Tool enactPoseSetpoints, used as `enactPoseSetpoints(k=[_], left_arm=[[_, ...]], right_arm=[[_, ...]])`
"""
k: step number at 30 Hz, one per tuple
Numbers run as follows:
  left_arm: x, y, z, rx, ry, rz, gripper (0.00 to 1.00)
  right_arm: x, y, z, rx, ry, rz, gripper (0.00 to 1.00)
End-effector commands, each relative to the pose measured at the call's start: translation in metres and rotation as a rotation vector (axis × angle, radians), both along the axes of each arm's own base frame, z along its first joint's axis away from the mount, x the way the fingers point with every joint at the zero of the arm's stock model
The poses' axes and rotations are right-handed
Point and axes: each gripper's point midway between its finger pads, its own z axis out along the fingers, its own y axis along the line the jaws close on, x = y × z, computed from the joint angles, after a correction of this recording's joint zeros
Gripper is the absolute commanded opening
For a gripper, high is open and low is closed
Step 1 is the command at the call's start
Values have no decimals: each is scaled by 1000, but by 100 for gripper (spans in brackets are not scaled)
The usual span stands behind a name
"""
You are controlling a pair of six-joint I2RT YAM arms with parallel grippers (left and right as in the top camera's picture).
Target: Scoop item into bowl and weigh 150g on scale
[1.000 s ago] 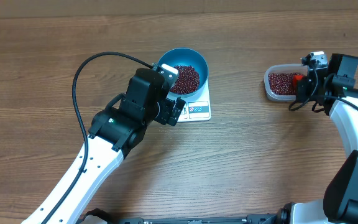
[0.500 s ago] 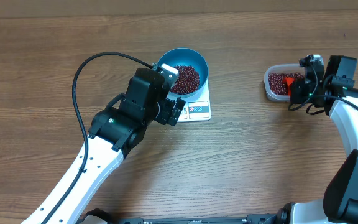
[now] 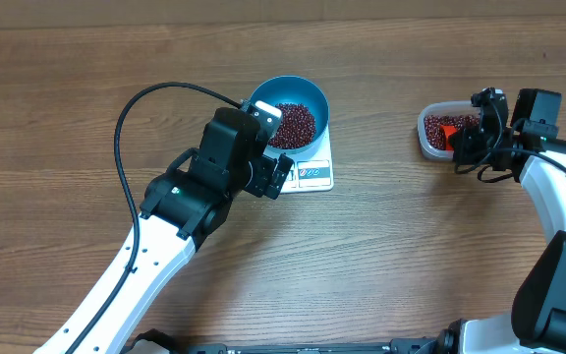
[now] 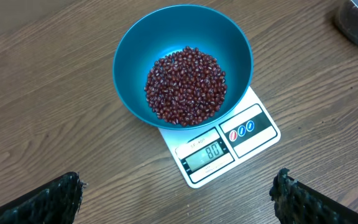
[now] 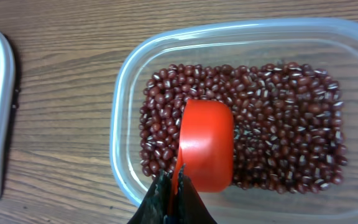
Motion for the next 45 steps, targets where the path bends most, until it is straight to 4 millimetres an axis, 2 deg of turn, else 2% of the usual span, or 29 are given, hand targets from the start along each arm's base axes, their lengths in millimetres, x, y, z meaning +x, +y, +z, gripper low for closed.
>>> enactPoseSetpoints(k=[1, 7, 12, 16, 24, 33, 40, 45], left_arm=[[-2, 0, 8, -11, -18, -10, 99], [-2, 0, 8, -11, -18, -10, 100], [-2, 0, 8, -11, -18, -10, 100], [-2, 0, 8, -11, -18, -10, 99], [-2, 0, 8, -11, -18, -10, 100], [-2, 0, 8, -11, -18, -10, 100], [-2, 0, 8, -11, -18, -10, 99], [-2, 0, 8, -11, -18, -10, 100]], right_arm=[[4, 12, -3, 82, 13, 12, 4], [5, 11, -20, 111, 53, -7, 4], [7, 11, -13, 190, 21, 2, 4], [5, 2, -9, 231, 9, -15, 4], [-1, -18, -24, 302, 71, -128, 4], [-3, -13, -12, 426, 44, -106, 4], [-6, -30, -10, 490, 49, -187, 4], [-9, -37, 2, 585, 9, -185, 4]])
